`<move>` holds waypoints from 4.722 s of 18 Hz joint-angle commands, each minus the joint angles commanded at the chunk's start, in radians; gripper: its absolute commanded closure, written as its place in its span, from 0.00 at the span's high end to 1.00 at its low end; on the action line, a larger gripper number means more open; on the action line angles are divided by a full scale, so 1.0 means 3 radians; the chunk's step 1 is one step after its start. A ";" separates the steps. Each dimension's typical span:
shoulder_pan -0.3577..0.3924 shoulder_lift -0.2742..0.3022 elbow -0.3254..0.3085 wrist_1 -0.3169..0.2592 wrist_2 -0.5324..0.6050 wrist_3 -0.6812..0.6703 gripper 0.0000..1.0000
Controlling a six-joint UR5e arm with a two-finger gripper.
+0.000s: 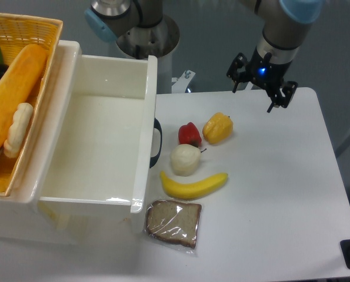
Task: Pick up the pear
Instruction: 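Move the open gripper over the white pear beside the red apple, then lower the gripper down around the white pear, then close the gripper fingers on the white pear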
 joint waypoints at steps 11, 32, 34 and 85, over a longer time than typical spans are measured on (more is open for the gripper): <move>-0.0220 -0.0164 -0.0092 0.0082 -0.0291 -0.0041 1.00; -0.0629 -0.0705 -0.0476 0.0425 -0.0001 0.0593 1.00; -0.0629 -0.0711 -0.0476 0.0425 0.0015 0.0603 1.00; -0.0798 -0.1002 -0.0450 0.0511 0.0025 0.0251 0.36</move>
